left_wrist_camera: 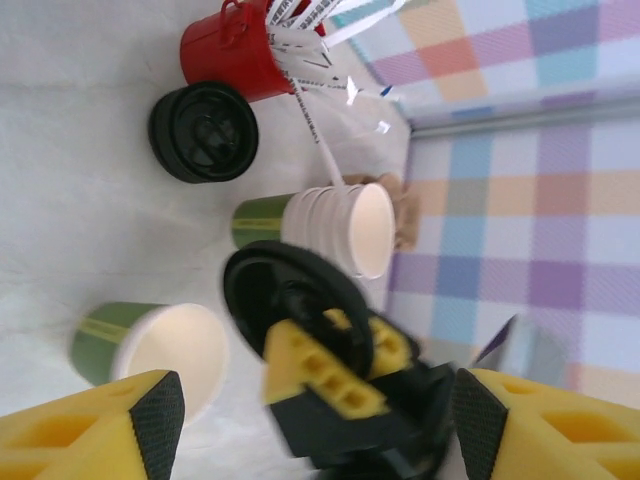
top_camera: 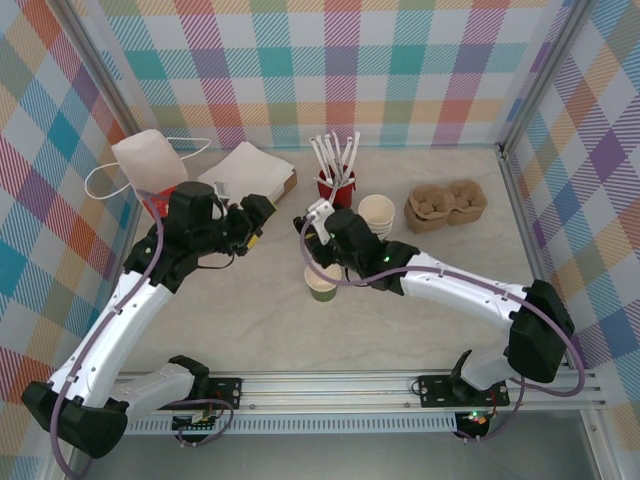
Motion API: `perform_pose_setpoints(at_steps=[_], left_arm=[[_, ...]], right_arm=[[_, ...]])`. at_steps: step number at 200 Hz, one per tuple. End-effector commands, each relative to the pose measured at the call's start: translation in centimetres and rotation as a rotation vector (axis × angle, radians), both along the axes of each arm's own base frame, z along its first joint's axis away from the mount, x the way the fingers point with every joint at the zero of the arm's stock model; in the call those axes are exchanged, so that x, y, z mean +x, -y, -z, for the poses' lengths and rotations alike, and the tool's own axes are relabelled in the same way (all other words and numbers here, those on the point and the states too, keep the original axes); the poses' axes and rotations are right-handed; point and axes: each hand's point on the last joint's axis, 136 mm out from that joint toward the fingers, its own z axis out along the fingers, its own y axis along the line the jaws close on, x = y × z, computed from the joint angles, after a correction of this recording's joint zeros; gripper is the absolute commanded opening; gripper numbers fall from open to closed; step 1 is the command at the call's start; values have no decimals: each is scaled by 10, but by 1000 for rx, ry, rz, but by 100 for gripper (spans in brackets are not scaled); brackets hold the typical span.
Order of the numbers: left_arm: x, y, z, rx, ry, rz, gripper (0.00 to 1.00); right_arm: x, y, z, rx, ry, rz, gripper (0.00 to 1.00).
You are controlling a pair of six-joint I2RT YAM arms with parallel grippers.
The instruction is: Pack the takeout coffee
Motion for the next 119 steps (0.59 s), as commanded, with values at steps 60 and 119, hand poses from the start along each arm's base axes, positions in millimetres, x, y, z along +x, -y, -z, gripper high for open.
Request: perform_pose_setpoints(at_steps=[60, 119], left_arm=[[2, 16, 4, -250, -128, -121, 70], [7, 37, 10, -264, -143, -66, 64]], right_arm=[[-4, -29, -22, -41, 212, -45, 13], [-18, -39, -28, -17, 219, -94, 13]])
